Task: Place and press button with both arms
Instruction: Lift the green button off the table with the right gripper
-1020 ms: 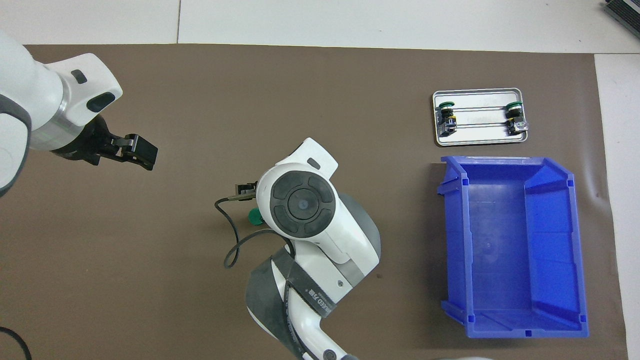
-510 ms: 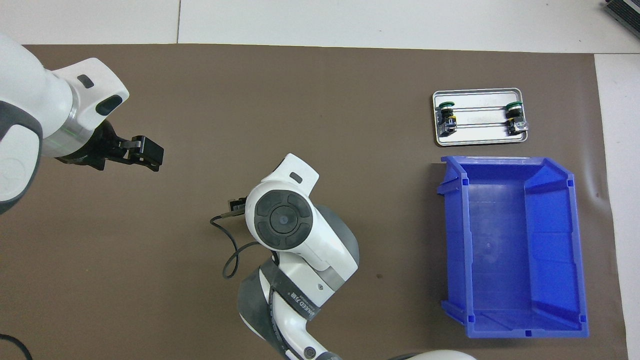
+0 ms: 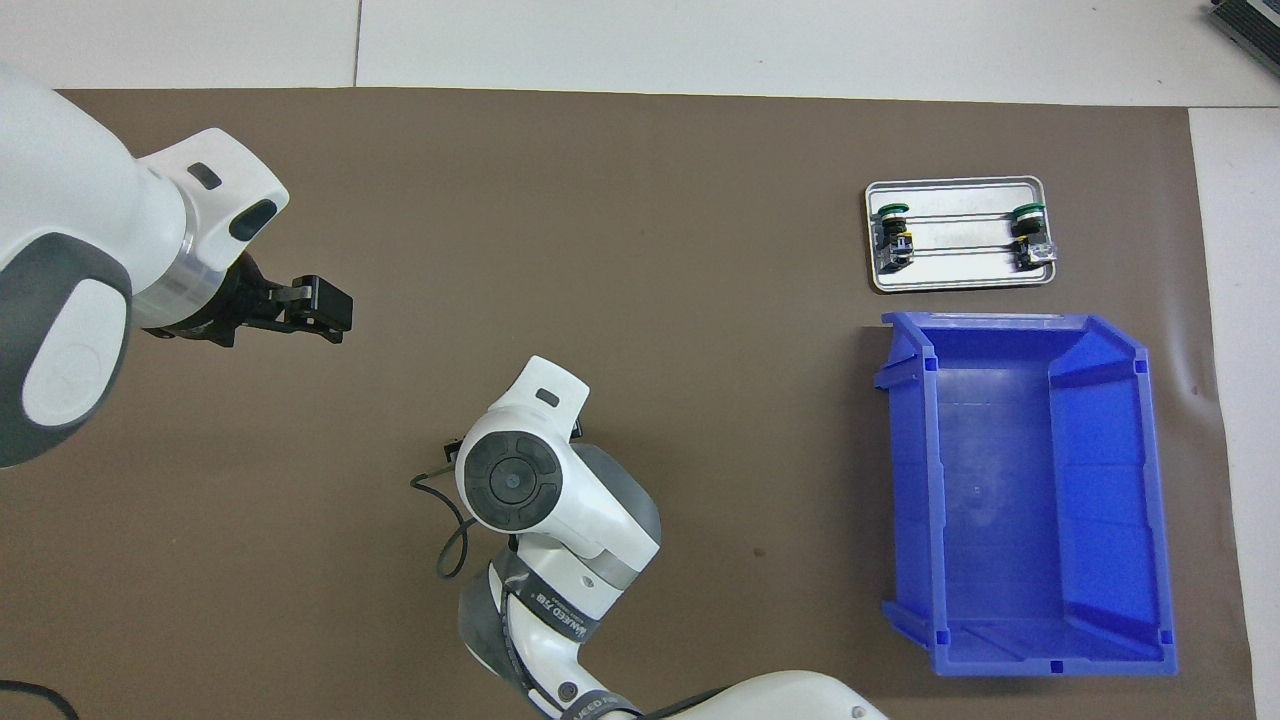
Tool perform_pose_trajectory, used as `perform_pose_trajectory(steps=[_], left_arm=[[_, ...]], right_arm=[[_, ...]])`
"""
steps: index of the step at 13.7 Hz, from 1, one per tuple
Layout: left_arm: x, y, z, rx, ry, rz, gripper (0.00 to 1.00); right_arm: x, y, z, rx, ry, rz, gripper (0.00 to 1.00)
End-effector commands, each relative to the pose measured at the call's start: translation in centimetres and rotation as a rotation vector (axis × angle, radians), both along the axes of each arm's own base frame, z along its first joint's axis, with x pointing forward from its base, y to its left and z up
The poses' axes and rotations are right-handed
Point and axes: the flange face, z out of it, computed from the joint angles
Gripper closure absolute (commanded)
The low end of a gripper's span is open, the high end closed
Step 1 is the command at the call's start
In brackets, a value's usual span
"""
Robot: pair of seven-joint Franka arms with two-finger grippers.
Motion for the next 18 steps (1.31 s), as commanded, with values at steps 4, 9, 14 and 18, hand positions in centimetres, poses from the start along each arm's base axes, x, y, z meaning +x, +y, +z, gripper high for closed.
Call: perform_pose_trajectory(steps=[4, 9, 14, 18], left_arm=[[-0.8, 0.7, 0.1, 0.021, -0.038, -0.010, 0.00], [-0.6, 1.1, 0.2, 0.016, -0.049, -0.020, 0.00], [-0.6, 1.5, 0.3, 0.017, -0.043, -0.004, 0.00], [-0.4, 2.3, 0.3, 0.017, -0.043, 0.010, 0.00]], right_arm=[[-0.1, -0.5, -1.1, -0.045, -0.058, 0.075, 0.59], [0.7, -0.7, -0.1, -0.063, -0.061, 0.066, 1.00], [3.6, -4.8, 6.7, -0.062, -0.065, -0.019, 1.00], [7.9, -14.7, 14.9, -0.069, -0.059, -0.166, 1.00]])
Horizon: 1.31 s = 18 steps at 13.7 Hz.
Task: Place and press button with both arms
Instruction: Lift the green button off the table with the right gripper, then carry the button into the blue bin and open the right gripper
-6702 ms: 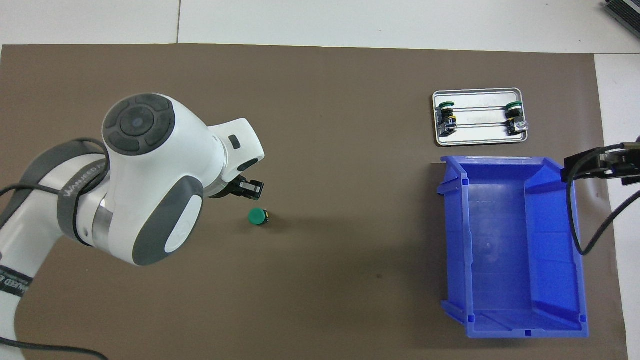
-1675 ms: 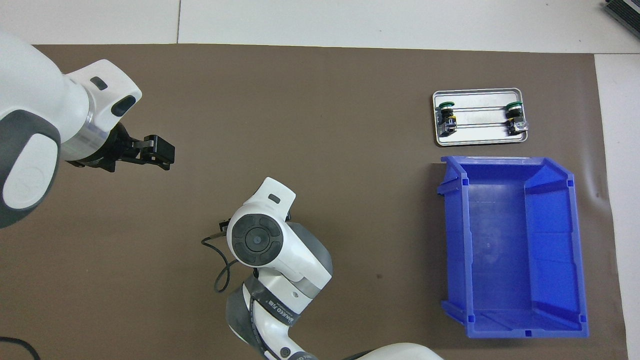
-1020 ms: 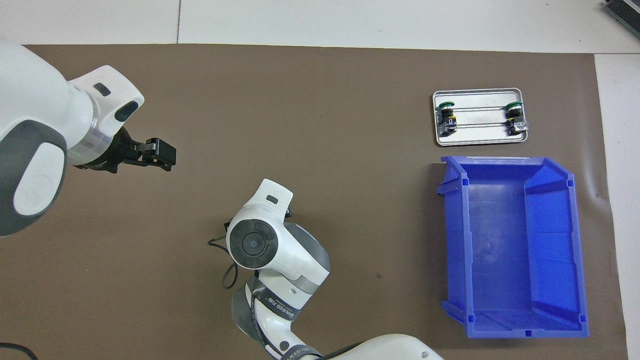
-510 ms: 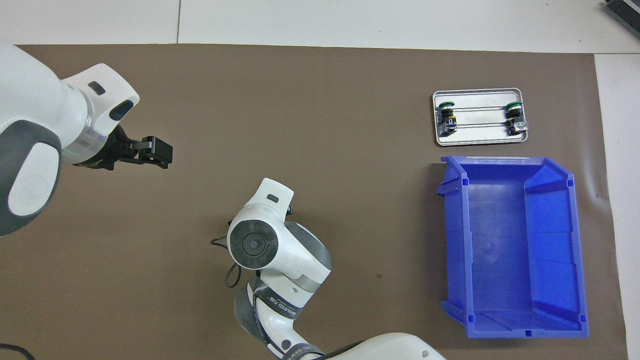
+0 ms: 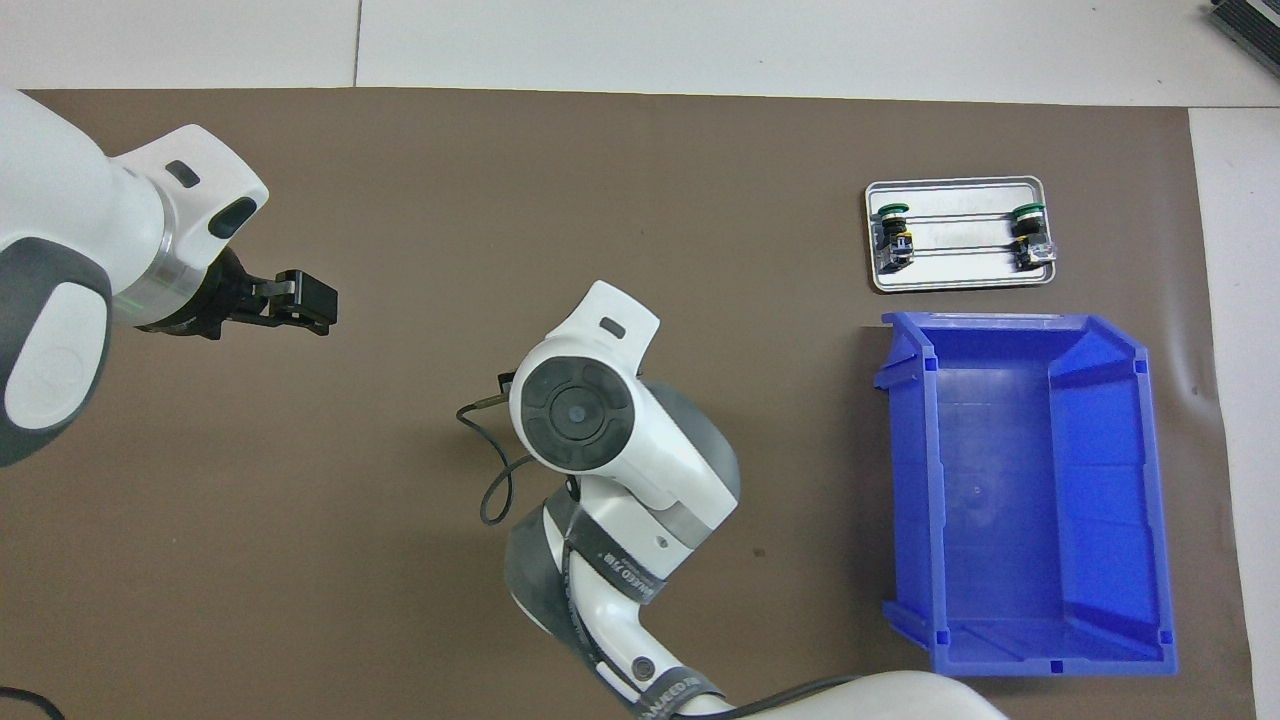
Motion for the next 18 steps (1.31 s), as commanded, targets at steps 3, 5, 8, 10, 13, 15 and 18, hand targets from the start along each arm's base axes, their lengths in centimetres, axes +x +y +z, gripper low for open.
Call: perform_pose_trajectory(steps=[3, 5, 8, 10, 13, 15, 18], left_arm=[[-0.6, 1.4, 0.2, 0.019, -0.014, 0.012, 0.00], [-0.6, 1.4, 0.2, 0.019, -0.014, 0.012, 0.00], [-0.6, 1.5, 0.2, 0.019, -0.016, 0.015, 0.00], [-0.6, 1.7, 0.2, 0.019, -0.016, 0.018, 0.00], [-0.6, 1.8, 0.2, 0.019, -0.016, 0.020, 0.00], [-0.6, 1.8, 0.2, 0.019, -0.016, 0.020, 0.00], [-0.6, 1.8, 0.3, 0.019, -0.017, 0.020, 0.00]], right_arm=[[3.6, -13.6, 7.3, -0.057, 0.007, -0.070, 1.00], [4.7, -20.8, 8.7, -0.076, 0.007, -0.072, 1.00], [5.1, -30.1, 7.2, -0.108, 0.049, -0.029, 1.00], [4.8, -34.6, 5.8, -0.125, 0.067, 0.006, 1.00], [2.1, -40.0, 2.4, -0.120, 0.081, 0.041, 1.00], [-0.6, -42.1, -0.5, -0.121, 0.064, 0.054, 1.00], [-2.7, -43.2, -4.7, -0.100, 0.051, 0.024, 1.00]])
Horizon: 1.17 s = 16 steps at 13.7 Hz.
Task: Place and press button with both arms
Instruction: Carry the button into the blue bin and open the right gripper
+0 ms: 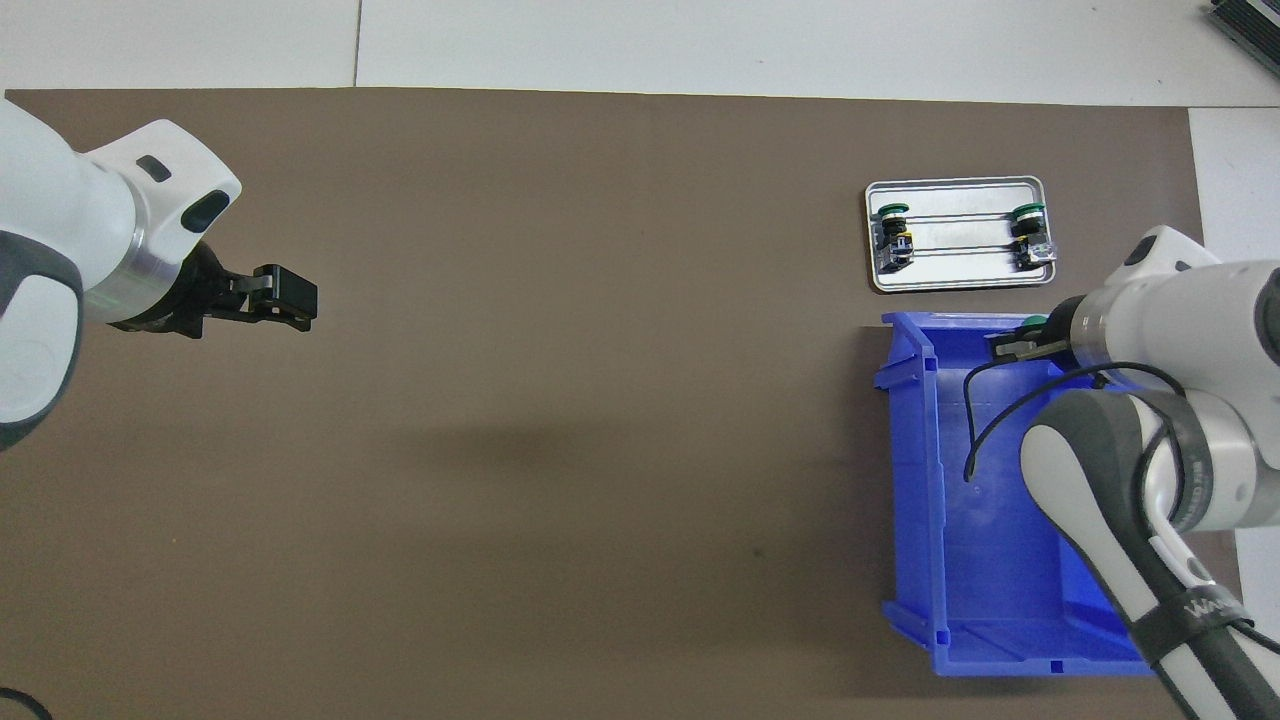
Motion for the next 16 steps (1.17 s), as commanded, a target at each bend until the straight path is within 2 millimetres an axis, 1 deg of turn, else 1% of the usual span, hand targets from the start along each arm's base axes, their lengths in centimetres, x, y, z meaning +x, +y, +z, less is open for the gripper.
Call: perform_pose_trajectory(steps=[1, 3, 5, 6, 8, 10, 11, 12, 13, 14, 15, 16], left_arm=[[-0.9, 0.4, 0.3, 0.019, -0.017, -0.004, 0.00], [-0.9, 0.4, 0.3, 0.019, -0.017, -0.004, 0.00], [-0.9, 0.4, 0.4, 0.019, -0.019, -0.004, 0.00], [-0.9, 0.4, 0.4, 0.019, -0.019, -0.004, 0.00], [-0.9, 0.4, 0.4, 0.019, -0.019, -0.004, 0.00], [-0.9, 0.4, 0.4, 0.019, -0.019, -0.004, 0.00], [-0.9, 0.4, 0.4, 0.019, -0.019, -0.004, 0.00], [-0.9, 0.4, 0.4, 0.019, -0.019, -0.004, 0.00], [-0.9, 0.4, 0.4, 0.019, -0.019, 0.003, 0.00], [-0.8, 0.3, 0.5, 0.017, -0.029, 0.002, 0.00], [-0.9, 0.2, 0.5, 0.017, -0.027, -0.012, 0.00], [-0.7, 0.9, 0.5, 0.017, -0.027, 0.000, 0.00]], right_arm=[[-2.7, -0.1, -2.4, 0.035, -0.017, -0.002, 1.00], [-3.4, -0.3, -4.3, 0.033, -0.009, 0.008, 1.00], [-4.3, -0.6, -5.8, 0.031, -0.017, 0.014, 1.00], [-4.5, -0.9, -6.5, 0.029, -0.018, 0.014, 1.00], [-4.6, -1.3, -7.7, 0.028, -0.015, 0.011, 1.00], [-4.6, -1.2, -8.2, 0.027, -0.013, 0.011, 1.00], [-4.6, -1.2, -8.2, 0.028, -0.014, 0.005, 0.73], [-4.5, -1.2, -8.1, 0.029, -0.014, 0.001, 0.34], [-4.5, -1.1, -8.1, 0.030, -0.012, -0.002, 0.00], [-4.2, -1.1, -7.5, 0.031, -0.022, -0.010, 0.00], [-3.6, -1.0, -6.4, 0.034, -0.043, -0.022, 0.00], [-3.0, -0.8, -5.1, 0.036, -0.042, -0.029, 0.00]])
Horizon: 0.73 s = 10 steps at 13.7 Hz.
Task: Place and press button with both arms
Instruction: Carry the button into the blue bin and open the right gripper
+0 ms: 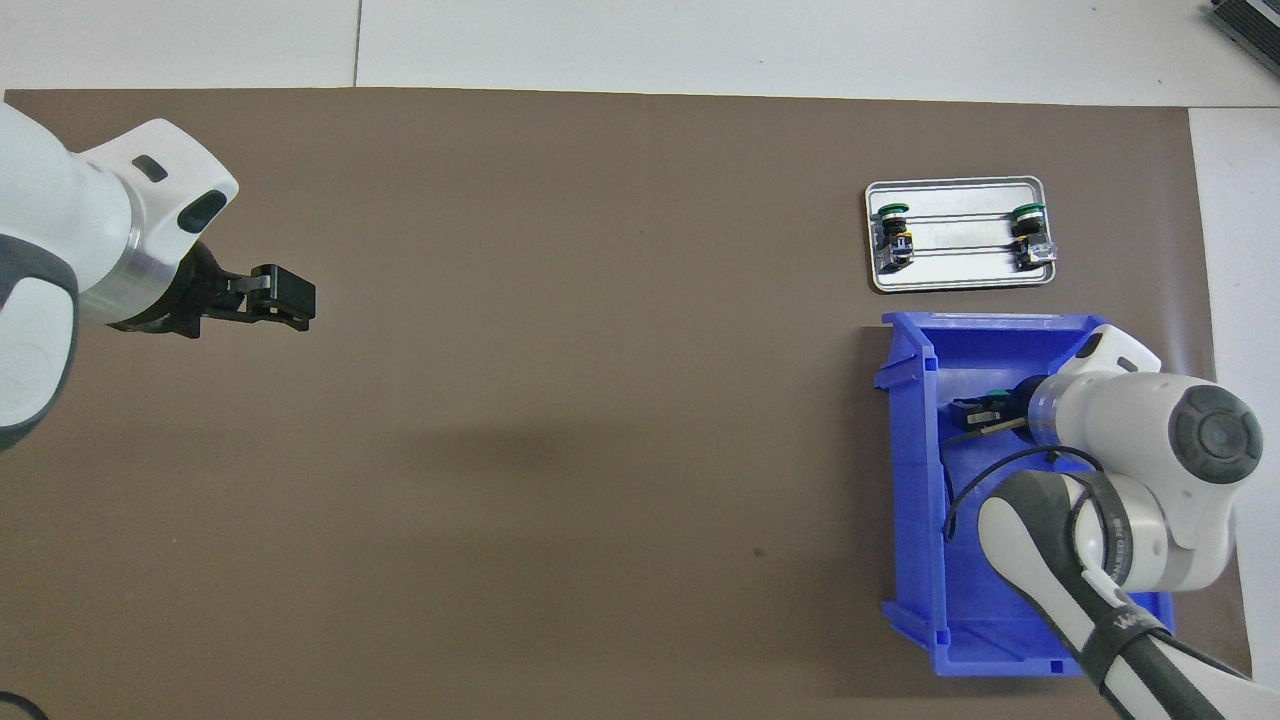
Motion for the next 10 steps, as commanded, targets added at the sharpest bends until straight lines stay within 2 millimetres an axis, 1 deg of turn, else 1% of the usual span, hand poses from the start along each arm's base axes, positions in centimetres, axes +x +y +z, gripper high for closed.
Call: perform_pose_trajectory(steps=[1, 3, 4, 5, 6, 8, 9, 10], left_arm=[[-0.3, 2.1, 0.2, 0.005, -0.020, 0.025, 0.00], [-0.4, 1.5, 0.2, 0.004, -0.023, 0.013, 0.00], [-0.4, 1.1, 0.6, 0.002, -0.032, 0.008, 0.00], [-0.3, 0.7, 0.8, 0.001, -0.037, -0.001, 0.00], [-0.4, 0.7, 0.8, 0.002, -0.032, -0.004, 0.00], [-0.2, 1.8, 1.1, 0.006, -0.026, -0.036, 0.00], [-0.1, 2.1, 1.5, 0.006, -0.019, -0.057, 0.00], [-0.1, 2.4, 2.4, 0.006, -0.020, -0.057, 0.00]], right_arm=[[1.7, 0.3, 3.9, 0.025, -0.012, -0.043, 0.00], [3.5, 0.4, 7.7, 0.038, 0.018, -0.119, 0.00], [4.4, 0.5, 10.0, 0.041, 0.036, -0.148, 0.00], [5.1, 0.5, 12.2, 0.042, 0.049, -0.159, 0.00], [5.5, 0.3, 14.0, 0.040, 0.057, -0.162, 0.00], [6.1, -0.3, 17.8, 0.038, 0.072, -0.173, 0.00], [6.2, -0.7, 19.9, 0.037, 0.087, -0.182, 0.00], [6.2, -0.8, 21.9, 0.038, 0.098, -0.186, 0.00]])
